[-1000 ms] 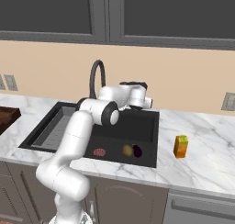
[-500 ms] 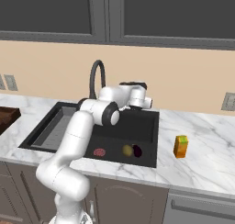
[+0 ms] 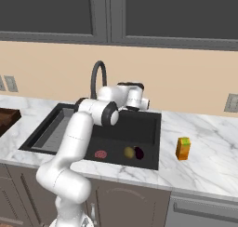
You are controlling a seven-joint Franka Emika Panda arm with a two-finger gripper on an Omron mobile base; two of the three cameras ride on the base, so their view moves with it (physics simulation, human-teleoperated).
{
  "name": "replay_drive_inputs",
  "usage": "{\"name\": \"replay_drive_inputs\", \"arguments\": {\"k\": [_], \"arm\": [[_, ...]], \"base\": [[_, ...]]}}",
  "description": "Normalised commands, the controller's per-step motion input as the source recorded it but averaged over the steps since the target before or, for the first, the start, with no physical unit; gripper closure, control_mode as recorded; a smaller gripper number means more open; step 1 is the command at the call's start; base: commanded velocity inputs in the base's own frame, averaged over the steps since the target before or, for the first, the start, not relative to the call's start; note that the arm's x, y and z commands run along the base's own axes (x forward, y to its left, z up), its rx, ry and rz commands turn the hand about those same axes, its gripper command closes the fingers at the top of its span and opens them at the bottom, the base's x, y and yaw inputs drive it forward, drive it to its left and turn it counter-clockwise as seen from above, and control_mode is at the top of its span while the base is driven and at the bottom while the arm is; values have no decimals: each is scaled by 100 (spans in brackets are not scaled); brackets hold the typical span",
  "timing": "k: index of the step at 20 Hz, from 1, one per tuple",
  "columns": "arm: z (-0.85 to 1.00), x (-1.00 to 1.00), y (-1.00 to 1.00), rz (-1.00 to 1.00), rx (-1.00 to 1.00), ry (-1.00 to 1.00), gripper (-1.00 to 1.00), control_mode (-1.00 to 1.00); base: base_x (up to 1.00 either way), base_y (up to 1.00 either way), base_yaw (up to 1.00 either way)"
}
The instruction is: Pick up all produce items and place them in the sink. Turn on the sink faucet to wash them. Then turn the sink off and put them in the tray.
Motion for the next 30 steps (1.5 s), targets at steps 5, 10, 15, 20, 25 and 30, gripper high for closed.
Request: {"name": "replay_drive_inputs", "arguments": {"k": [5,10,15,20,25,30], "arm": [[0,0,33,0,0,3,-100,-100],[-1,0,30,0,-1,5,-100,-100],[-2,3,2,0,0,1,100,-100],[0,16,-8,0,0,0,100,-100],[0,8,-39,-9,0,0,100,-100],[0,4,-40,-21,0,0,100,-100]], "base": [[0,0,0],[0,0,0],[0,0,0],[0,0,0],[0,0,0],[0,0,0]]}}
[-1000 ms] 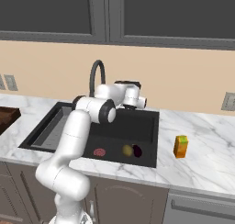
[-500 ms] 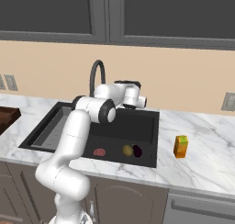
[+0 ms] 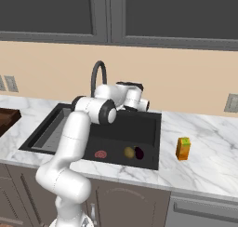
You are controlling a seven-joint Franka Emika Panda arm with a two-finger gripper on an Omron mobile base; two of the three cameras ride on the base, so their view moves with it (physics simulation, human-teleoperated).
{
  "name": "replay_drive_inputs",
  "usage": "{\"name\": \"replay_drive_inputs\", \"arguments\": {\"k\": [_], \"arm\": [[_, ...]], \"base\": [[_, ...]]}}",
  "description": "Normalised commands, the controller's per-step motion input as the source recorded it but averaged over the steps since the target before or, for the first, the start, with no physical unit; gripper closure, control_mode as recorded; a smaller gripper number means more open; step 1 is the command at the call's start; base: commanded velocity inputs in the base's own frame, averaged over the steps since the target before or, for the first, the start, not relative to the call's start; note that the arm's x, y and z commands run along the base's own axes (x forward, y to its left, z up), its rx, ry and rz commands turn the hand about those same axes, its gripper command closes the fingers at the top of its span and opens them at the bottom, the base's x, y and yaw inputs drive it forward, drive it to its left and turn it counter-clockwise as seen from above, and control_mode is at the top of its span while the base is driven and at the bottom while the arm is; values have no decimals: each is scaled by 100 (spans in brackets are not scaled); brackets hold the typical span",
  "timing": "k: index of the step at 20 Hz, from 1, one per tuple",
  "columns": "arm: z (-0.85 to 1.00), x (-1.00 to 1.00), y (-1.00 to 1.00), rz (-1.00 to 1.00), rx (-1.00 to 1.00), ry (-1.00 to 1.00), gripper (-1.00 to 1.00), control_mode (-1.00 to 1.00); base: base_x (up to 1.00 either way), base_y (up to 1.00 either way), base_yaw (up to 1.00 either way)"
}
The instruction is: Pick up all produce items and place them in the sink. Turn on the sink faucet to wash them. Then turn the sink off and put them in the tray.
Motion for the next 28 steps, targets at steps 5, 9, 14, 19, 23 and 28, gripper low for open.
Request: {"name": "replay_drive_inputs", "arguments": {"k": [5,9,14,19,23,28], "arm": [[0,0,-24,-33,0,1,100,-100],[-1,0,-12,-11,0,3,100,-100],[-1,0,-26,-4,1,0,100,-100],[-3,0,-43,-2,1,0,100,-100],[-11,0,-50,0,2,0,100,-100],[-15,0,-51,0,3,0,100,-100]], "base": [[0,0,0],[0,0,0],[0,0,0],[0,0,0],[0,0,0],[0,0,0]]}}
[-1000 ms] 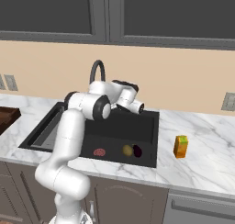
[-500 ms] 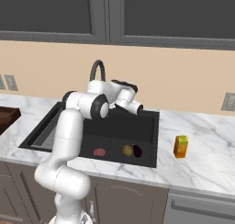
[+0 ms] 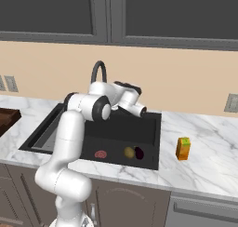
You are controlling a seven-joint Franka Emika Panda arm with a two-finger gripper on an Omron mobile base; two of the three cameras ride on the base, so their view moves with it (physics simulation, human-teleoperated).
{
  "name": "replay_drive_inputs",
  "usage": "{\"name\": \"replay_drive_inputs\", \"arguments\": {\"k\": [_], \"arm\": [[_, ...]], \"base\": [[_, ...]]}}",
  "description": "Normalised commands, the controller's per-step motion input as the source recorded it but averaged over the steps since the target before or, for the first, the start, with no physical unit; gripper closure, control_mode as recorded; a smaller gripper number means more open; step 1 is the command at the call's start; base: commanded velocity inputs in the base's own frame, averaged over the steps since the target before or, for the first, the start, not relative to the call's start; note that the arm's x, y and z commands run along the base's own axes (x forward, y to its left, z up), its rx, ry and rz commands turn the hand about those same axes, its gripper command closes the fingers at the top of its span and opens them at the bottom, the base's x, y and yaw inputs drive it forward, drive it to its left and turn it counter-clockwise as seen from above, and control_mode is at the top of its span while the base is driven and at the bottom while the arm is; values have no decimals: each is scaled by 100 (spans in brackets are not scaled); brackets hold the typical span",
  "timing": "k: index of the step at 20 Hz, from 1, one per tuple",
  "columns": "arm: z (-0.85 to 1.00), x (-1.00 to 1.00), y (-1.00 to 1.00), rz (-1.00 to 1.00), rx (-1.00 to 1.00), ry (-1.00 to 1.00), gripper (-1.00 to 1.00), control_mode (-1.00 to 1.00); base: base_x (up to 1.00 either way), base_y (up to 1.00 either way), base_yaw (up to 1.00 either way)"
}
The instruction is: Pick up all produce items and place them in the sink. Turn on the sink faucet to wash them. Then turn the sink off and put them in the tray.
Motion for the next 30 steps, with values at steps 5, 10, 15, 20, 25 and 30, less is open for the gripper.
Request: {"name": "replay_drive_inputs", "arguments": {"k": [5,10,15,20,25,30], "arm": [[-17,0,-52,0,4,0,100,-100],[-20,0,-51,-1,5,0,100,-100],[-22,0,-49,-2,5,0,100,-100],[-20,1,-47,-4,5,3,100,-100],[-22,1,-45,-4,5,4,100,-100],[-22,0,-40,-3,4,4,100,-100]], "base": [[0,0,0],[0,0,0],[0,0,0],[0,0,0],[0,0,0],[0,0,0]]}}
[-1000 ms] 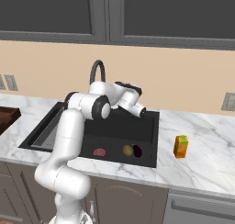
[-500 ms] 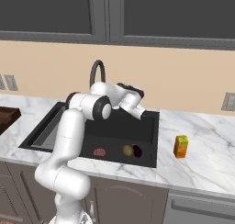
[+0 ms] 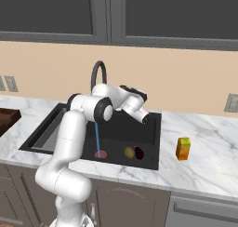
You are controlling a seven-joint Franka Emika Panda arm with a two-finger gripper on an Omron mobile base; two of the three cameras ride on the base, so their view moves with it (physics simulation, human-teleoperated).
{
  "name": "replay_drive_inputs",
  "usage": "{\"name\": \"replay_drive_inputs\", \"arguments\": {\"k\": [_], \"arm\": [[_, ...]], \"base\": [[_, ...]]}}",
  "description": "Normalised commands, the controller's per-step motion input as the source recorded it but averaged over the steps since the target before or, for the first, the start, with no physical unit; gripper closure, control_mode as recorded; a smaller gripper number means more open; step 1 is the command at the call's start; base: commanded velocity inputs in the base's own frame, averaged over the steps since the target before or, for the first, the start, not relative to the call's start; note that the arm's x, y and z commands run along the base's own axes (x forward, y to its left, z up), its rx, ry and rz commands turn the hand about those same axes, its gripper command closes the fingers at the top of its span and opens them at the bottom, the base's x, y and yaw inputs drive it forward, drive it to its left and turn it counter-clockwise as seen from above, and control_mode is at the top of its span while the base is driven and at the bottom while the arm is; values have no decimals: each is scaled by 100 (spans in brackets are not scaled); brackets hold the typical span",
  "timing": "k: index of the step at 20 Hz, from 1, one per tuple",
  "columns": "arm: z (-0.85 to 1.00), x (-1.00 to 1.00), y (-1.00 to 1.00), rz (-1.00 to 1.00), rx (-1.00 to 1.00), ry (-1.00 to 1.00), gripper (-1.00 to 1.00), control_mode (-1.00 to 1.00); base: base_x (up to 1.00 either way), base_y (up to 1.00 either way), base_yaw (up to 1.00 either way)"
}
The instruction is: Pick up all produce items and place them in the sink. Turn on the sink faucet to wash them. Then turn the sink off and put them in the tray.
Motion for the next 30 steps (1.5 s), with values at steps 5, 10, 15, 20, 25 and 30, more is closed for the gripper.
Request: {"name": "replay_drive_inputs", "arguments": {"k": [5,10,15,20,25,30], "arm": [[-11,0,-22,-4,0,5,100,-100],[0,0,2,5,-1,-4,100,-100],[4,2,20,18,-2,-12,100,-100],[19,14,39,25,-3,-14,100,-100],[47,14,53,22,-10,-9,100,-100],[53,20,58,17,-13,-4,100,-100]], "base": [[0,0,0],[0,0,0],[0,0,0],[0,0,0],[0,0,0],[0,0,0]]}}
